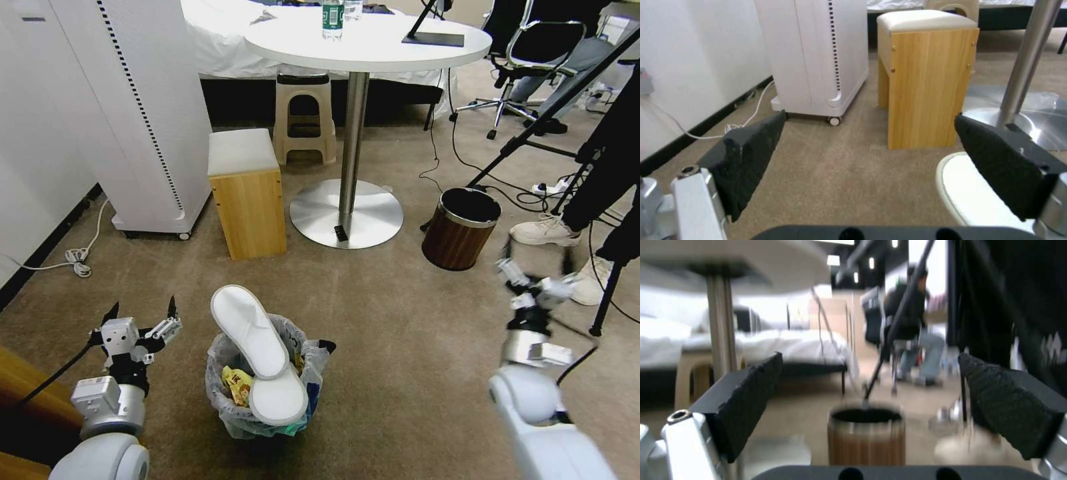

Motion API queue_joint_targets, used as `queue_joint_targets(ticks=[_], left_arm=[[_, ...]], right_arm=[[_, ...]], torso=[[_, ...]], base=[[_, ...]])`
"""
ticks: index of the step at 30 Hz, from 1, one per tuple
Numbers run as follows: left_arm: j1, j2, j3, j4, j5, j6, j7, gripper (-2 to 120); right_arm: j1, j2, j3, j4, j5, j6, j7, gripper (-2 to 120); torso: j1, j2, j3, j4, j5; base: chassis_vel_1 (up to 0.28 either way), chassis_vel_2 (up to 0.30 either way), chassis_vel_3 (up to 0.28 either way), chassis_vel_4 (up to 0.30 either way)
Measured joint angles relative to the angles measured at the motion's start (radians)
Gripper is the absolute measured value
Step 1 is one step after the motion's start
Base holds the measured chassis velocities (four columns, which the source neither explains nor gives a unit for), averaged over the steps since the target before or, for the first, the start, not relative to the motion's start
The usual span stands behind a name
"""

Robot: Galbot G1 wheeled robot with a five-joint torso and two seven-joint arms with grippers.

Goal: Pick up the trash bin and place the garbage on the floor into it.

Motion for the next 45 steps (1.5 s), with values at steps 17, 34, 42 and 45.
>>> queue_joint_targets(ticks=[17, 34, 42, 45], left_arm=[[0.020, -0.004, -0.005, -0.035, -0.005, 0.024, -0.001, 100], [0.033, 0.000, -0.023, -0.091, -0.054, 0.086, -0.008, 100], [0.016, 0.027, -0.031, -0.067, -0.096, 0.091, 0.029, 100], [0.014, 0.041, -0.040, -0.065, -0.107, 0.096, 0.031, 100]], right_arm=[[0.040, -0.071, -0.090, -0.117, 0.170, -0.178, -0.103, 100], [0.043, -0.040, -0.081, -0.101, 0.104, -0.242, -0.032, 100], [-0.008, 0.022, -0.027, -0.042, 0.027, -0.218, -0.029, 100], [-0.013, 0.021, -0.021, -0.027, 0.027, -0.222, -0.021, 100]], torso=[[0.000, 0.000, 0.000, -0.0001, -0.0003], [0.000, 0.000, 0.000, -0.0002, -0.0005], [0.000, 0.000, 0.000, -0.0002, -0.0006], [0.000, 0.000, 0.000, -0.0003, -0.0005]], base=[[0.000, 0.000, 0.000, 0.000], [0.000, 0.000, 0.000, 0.000], [0.000, 0.000, 0.000, 0.000], [0.000, 0.000, 0.000, 0.000]])
